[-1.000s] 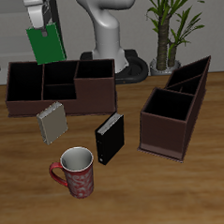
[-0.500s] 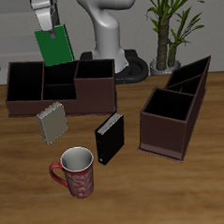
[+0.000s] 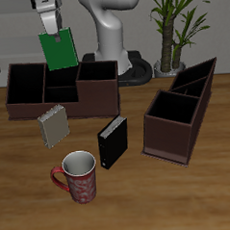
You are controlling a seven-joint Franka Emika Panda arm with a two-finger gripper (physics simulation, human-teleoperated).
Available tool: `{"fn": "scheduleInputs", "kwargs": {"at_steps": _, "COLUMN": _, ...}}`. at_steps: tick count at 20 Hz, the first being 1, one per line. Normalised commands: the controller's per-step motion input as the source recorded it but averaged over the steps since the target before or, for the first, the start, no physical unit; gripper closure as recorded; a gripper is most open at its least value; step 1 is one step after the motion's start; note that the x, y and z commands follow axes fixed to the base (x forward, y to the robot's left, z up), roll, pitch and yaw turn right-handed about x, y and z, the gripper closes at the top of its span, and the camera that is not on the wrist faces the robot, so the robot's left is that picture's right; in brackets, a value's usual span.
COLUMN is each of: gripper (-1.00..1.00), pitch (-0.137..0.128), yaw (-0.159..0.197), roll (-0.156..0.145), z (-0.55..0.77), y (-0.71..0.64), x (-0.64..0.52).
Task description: Place the green book into the back desk caddy's back compartment
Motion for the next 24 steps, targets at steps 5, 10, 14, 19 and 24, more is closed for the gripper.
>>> {"fn": "scheduleInputs", "kwargs": {"at_steps": 5, "gripper": 1.00, "pitch": 0.006, "yaw": 0.009, "roll": -0.017, "z": -0.01, "y": -0.07, "x": 0.00}}
{"fn": "scheduleInputs", "kwargs": {"at_steps": 10, "gripper": 1.00, "pitch": 0.016, "yaw": 0.065, "roll": -0.009, "z": 0.05, "y": -0.15, "x": -0.02}}
{"fn": "scheduleInputs", "kwargs": {"at_steps": 14, "gripper": 1.00, "pitch": -0.047, "yaw": -0.002, "roll": -0.037, "z": 0.21, "y": -0.28, "x": -0.11}}
{"fn": "scheduleInputs", "kwargs": {"at_steps": 19, "gripper": 1.00, "pitch": -0.033, "yaw": -0.019, "roll": -0.061, "z": 0.16, "y": -0.36, "x": -0.09}}
{"fn": "scheduleInputs", "kwargs": {"at_steps": 24, "gripper": 1.00, "pitch": -0.061, "yaw": -0.038, "roll": -0.045, "z": 0.23, "y": -0.30, "x": -0.05}}
